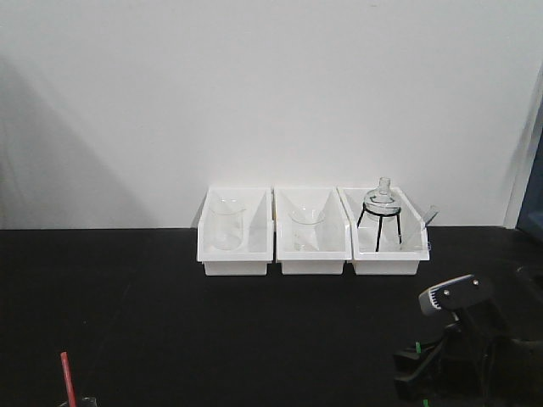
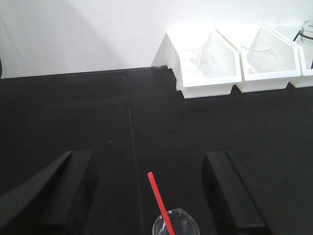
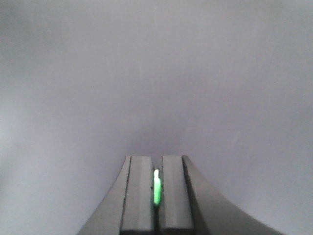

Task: Sort red and green spoons into left cabinet
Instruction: 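Grasp the green spoon in its cup with the right gripper, then grasp the red spoon in its cup with the left gripper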

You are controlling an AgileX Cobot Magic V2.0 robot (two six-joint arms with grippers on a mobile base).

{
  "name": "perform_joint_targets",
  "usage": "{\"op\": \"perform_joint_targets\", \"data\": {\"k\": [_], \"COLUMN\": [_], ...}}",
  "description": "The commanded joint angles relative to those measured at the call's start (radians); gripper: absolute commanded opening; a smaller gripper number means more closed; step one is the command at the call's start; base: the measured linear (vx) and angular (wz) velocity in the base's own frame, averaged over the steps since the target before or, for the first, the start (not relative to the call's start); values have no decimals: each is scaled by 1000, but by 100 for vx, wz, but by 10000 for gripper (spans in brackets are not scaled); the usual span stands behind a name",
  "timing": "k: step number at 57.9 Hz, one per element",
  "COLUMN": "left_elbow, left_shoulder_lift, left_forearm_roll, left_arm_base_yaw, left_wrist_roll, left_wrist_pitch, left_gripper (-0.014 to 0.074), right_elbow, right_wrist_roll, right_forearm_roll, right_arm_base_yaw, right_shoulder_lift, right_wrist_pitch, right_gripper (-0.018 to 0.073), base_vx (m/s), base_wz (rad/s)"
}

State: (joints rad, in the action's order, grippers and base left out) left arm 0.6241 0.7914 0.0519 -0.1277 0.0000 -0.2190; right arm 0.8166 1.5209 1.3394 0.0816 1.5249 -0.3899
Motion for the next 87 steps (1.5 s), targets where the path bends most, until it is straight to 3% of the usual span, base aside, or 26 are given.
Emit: {"op": "perform_joint_targets", "data": {"k": [1, 18, 29, 47, 72, 87], "left_elbow": [38, 42, 97, 315, 367, 367], "left_shoulder_lift": [-3, 77, 265, 591, 780, 837], "left_forearm_roll": [6, 79, 82, 83, 83, 84], "left_arm_base_yaw": [-2, -2, -1, -1, -1, -1], "left_wrist_roll": [-7, -66, -66, -66, -93, -126], "left_wrist_pitch": [55, -60, -62, -77, -88, -32], "left_gripper": [585, 585, 585, 585, 585, 585], "right_elbow": [33, 33, 33, 33, 33, 33], "right_wrist_roll": [4, 0, 0, 0, 0, 0], "right_forearm_roll": [28, 28, 28, 31, 31, 31], "right_arm_base_yaw": [-2, -2, -2, -3, -3, -3], "right_shoulder_lift": [-106, -234, -240, -240, -240, -240], "right_wrist_pitch": [-21, -27, -36, -38, -37, -39], "right_gripper": [-4, -4, -4, -4, -4, -4], "base_vx": [0, 0, 0, 0, 0, 0], "base_wz": [0, 0, 0, 0, 0, 0]}}
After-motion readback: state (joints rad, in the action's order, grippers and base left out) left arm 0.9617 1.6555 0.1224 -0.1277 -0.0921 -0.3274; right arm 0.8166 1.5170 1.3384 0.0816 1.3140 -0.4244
